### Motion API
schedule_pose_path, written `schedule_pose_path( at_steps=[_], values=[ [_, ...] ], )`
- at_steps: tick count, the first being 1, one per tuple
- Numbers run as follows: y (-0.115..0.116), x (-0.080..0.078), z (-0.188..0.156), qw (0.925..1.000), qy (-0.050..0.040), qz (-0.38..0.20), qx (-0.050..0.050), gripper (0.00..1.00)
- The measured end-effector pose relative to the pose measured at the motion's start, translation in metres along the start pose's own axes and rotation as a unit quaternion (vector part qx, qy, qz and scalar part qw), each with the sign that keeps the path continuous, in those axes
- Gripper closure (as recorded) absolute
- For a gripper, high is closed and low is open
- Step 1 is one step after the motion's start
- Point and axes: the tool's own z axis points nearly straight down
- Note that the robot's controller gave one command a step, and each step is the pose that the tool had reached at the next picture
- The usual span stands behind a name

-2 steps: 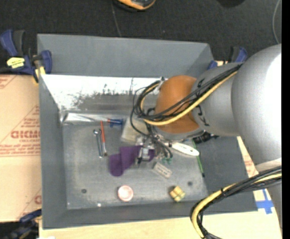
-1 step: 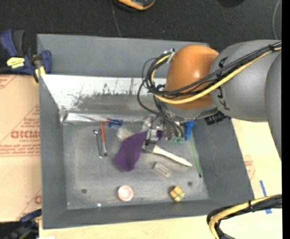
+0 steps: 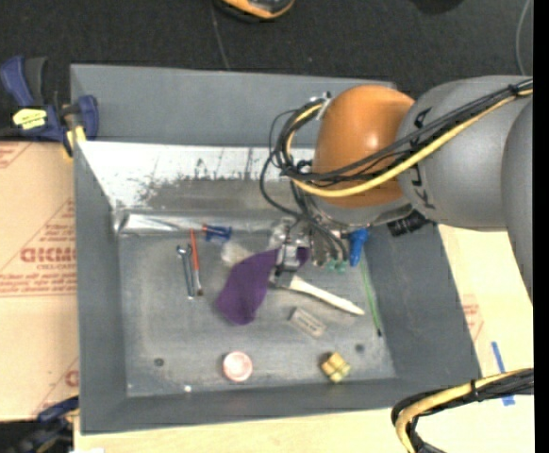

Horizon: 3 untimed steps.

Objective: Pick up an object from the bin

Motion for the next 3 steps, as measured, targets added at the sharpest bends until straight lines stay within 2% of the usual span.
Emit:
schedule_pose_path(
  at_steps=[1,2,3],
  values=[
    [0.006,0.002,0.055,0.998,-0.0018,-0.063,0.0,1.0],
    [0.022,0.001,0.091,0.9928,-0.0046,-0.12,0.0,1.0],
    [0.01,-0.001,0.079,0.9947,-0.0047,-0.103,0.0,1.0]
  ],
)
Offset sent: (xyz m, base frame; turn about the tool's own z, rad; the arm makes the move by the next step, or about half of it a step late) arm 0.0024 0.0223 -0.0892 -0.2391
